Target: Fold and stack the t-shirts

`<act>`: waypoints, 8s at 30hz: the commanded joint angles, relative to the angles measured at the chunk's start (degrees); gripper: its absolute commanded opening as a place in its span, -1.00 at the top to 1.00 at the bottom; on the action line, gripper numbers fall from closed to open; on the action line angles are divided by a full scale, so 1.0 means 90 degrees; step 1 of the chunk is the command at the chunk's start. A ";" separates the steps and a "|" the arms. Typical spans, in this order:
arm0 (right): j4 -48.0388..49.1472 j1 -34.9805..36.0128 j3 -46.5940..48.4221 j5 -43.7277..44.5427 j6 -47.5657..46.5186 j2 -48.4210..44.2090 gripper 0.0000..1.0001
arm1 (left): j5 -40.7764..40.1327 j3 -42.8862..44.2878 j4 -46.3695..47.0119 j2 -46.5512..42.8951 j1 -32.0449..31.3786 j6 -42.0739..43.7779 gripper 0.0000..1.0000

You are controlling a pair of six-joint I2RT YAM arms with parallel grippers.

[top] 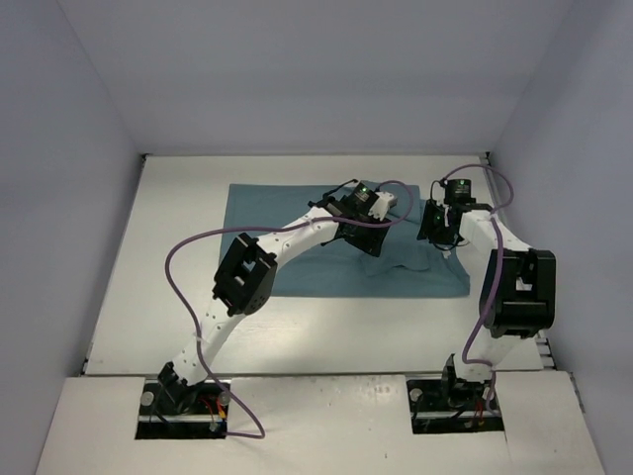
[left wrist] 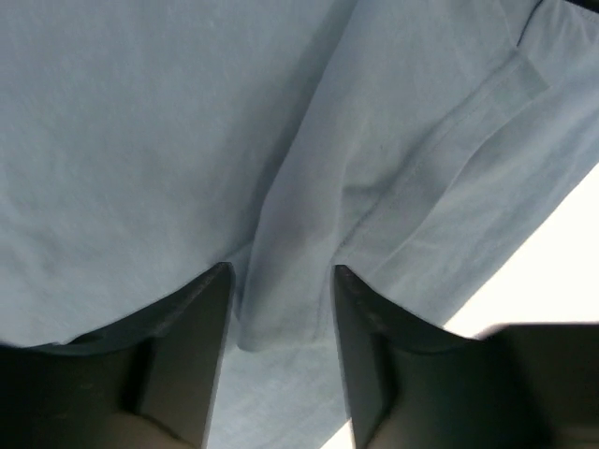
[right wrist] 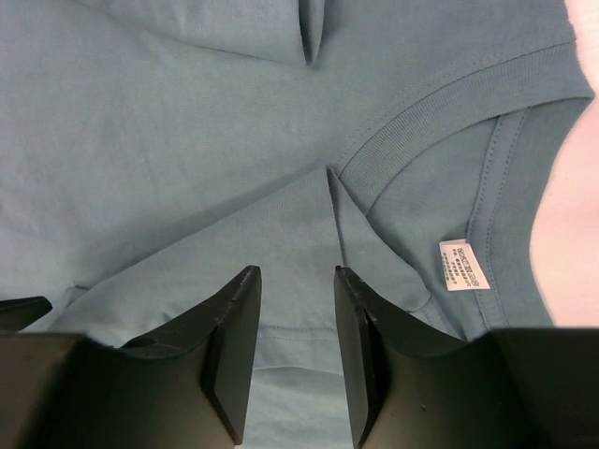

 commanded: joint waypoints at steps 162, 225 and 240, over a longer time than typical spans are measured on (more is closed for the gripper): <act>0.0076 0.1186 -0.2880 0.1174 0.1996 -0.1435 0.18 | -0.2300 -0.9393 0.0938 -0.6661 0.1266 -0.2802 -0.33; -0.0326 0.0114 0.2905 -0.0122 0.0932 0.0682 0.16 | -0.1128 -0.2902 -0.0588 -0.4228 0.3835 -0.0247 -0.34; -0.0336 0.0025 0.4776 -0.0404 -0.1139 0.2772 0.21 | -0.0348 -0.0836 -0.0606 -0.1635 0.5014 0.1628 -0.34</act>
